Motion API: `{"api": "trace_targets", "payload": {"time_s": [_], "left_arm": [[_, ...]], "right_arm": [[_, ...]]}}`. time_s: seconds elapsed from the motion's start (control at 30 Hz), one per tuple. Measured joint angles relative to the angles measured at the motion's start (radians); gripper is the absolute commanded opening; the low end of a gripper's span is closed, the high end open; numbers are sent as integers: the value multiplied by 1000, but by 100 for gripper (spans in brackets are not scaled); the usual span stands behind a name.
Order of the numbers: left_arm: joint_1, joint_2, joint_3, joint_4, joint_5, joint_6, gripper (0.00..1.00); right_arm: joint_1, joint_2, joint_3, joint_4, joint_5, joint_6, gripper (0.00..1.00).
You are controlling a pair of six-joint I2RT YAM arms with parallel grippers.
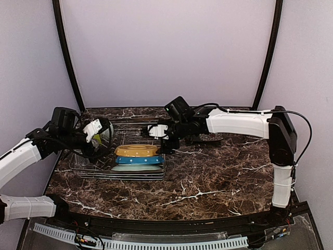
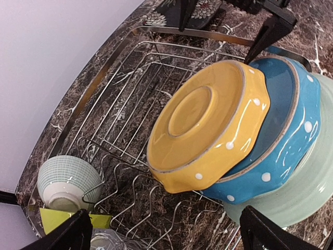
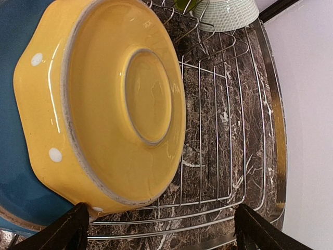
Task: Unload the mixed dishes from the dish rack
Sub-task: Grab the plate from the dish rack.
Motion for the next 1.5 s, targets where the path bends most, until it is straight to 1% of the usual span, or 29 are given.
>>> {"api": "trace_targets", "payload": {"time_s": [0.2, 0.27, 0.63, 0.83, 1.23, 1.5], "left_arm": [[0, 51, 0, -13, 31, 108, 100], [0, 62, 0, -7, 38, 140, 95], [0, 116, 0, 64, 13, 262, 89], [-8, 148, -2, 76, -4, 292, 88], [-51, 263, -2, 107, -80, 333, 86], [-56, 284, -2, 153, -103, 332, 85]], "right_arm": [[0, 0, -1, 1, 0, 3, 94], [0, 0, -1, 1, 0, 3, 94], [0, 0, -1, 0, 3, 14, 94], [0, 0, -1, 0, 3, 14, 94], [0, 0, -1, 0, 3, 14, 93], [-1, 0, -2, -1, -8, 13, 93]]}}
